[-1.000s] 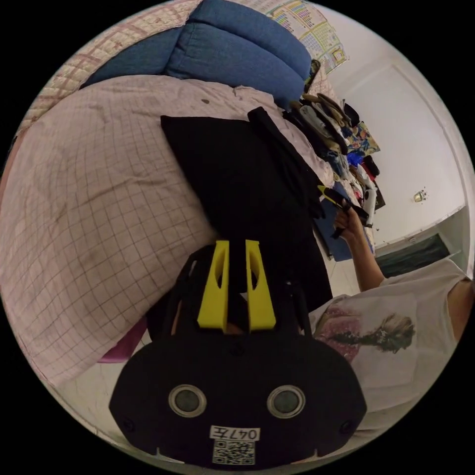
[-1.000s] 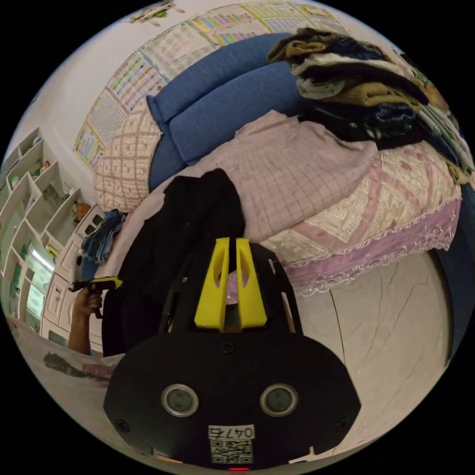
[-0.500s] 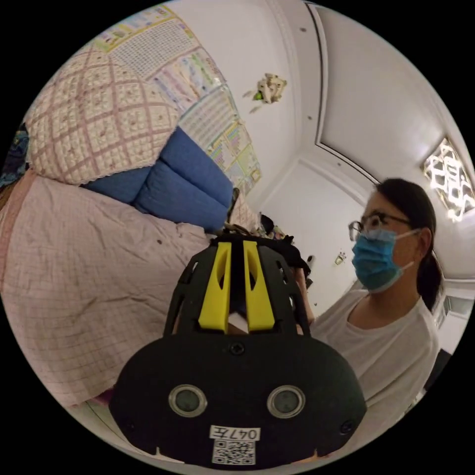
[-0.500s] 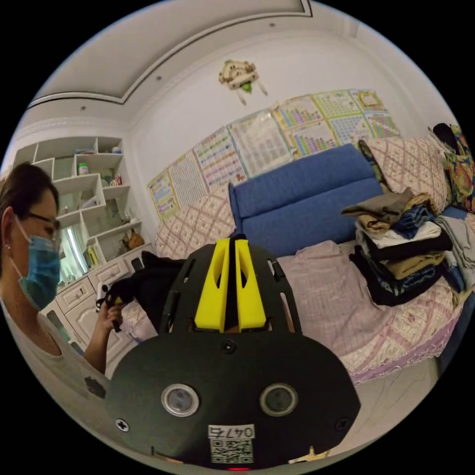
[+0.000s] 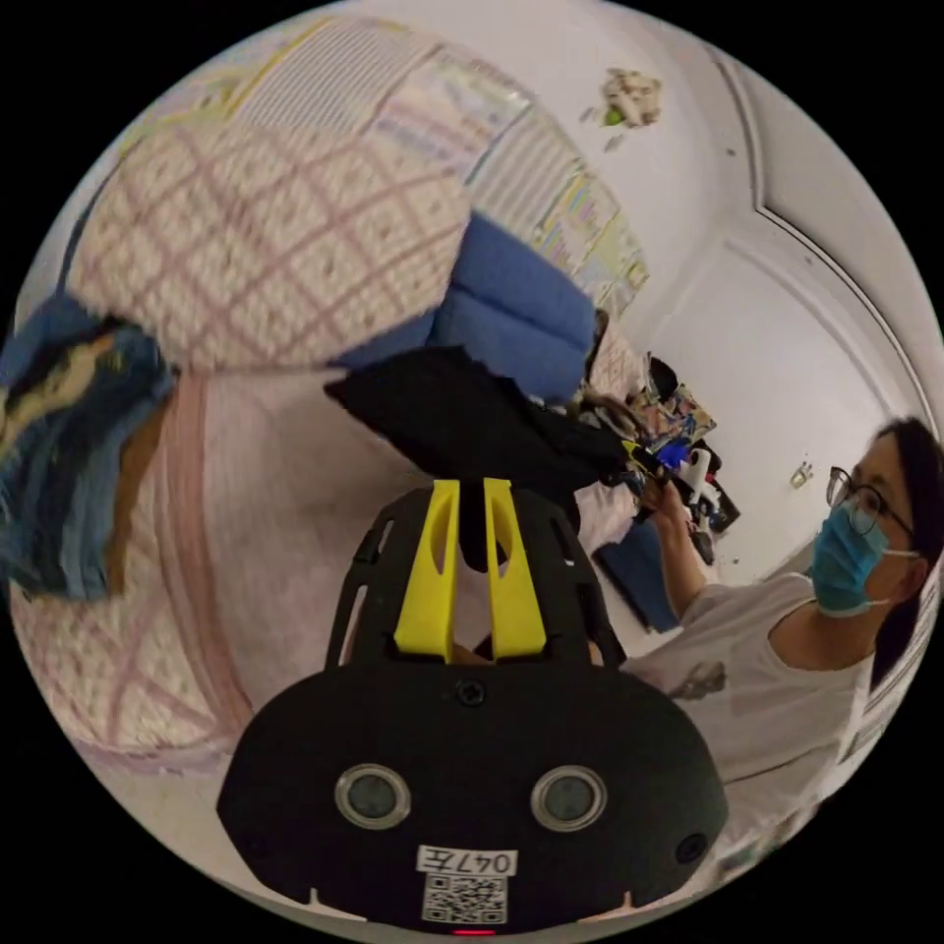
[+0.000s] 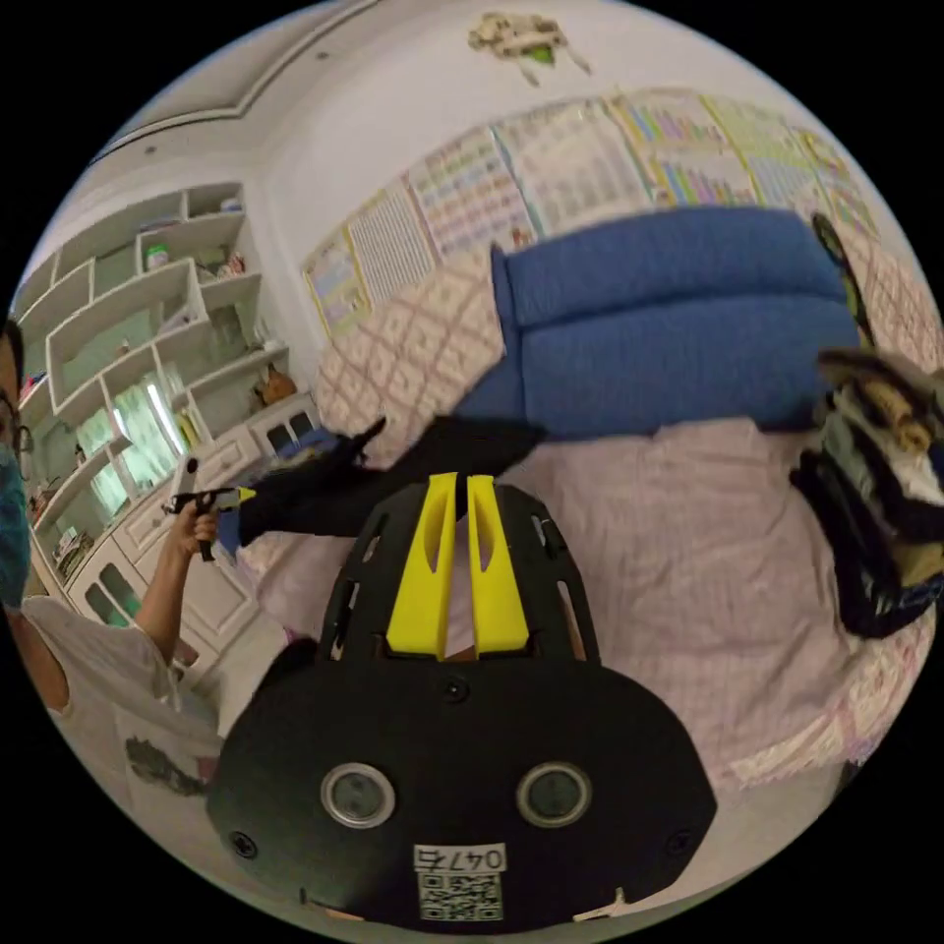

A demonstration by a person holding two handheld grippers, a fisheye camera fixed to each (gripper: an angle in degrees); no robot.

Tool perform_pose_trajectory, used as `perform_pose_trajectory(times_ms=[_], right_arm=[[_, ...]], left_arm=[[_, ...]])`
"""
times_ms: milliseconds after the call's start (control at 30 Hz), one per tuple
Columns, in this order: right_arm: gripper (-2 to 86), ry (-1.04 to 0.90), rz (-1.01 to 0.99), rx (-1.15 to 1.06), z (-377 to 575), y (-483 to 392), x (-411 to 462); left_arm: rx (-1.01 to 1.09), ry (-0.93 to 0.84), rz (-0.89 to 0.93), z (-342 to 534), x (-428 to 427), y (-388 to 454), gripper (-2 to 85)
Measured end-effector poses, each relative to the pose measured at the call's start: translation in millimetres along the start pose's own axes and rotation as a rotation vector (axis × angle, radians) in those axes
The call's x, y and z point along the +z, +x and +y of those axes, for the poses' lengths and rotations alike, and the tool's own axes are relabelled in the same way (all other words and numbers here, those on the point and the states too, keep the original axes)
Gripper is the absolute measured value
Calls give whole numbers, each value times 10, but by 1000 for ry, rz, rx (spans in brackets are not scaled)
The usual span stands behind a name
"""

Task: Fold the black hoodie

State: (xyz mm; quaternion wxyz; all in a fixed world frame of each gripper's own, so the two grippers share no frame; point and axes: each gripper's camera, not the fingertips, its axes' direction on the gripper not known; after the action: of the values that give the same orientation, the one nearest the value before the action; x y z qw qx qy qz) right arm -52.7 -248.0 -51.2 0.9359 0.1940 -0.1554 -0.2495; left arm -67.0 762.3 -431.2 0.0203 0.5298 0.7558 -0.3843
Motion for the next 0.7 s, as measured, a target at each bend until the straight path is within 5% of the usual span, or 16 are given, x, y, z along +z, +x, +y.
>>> perform_pose_trajectory(times_ms=[200, 700], right_arm=[[0, -235, -4, 115, 167, -64, 784], [1, -242, 78, -52, -892, -1343, 1034]], left_arm=[[-246, -139, 88, 351, 638, -878, 42], [-184, -30, -6, 679, 766, -1001, 34]])
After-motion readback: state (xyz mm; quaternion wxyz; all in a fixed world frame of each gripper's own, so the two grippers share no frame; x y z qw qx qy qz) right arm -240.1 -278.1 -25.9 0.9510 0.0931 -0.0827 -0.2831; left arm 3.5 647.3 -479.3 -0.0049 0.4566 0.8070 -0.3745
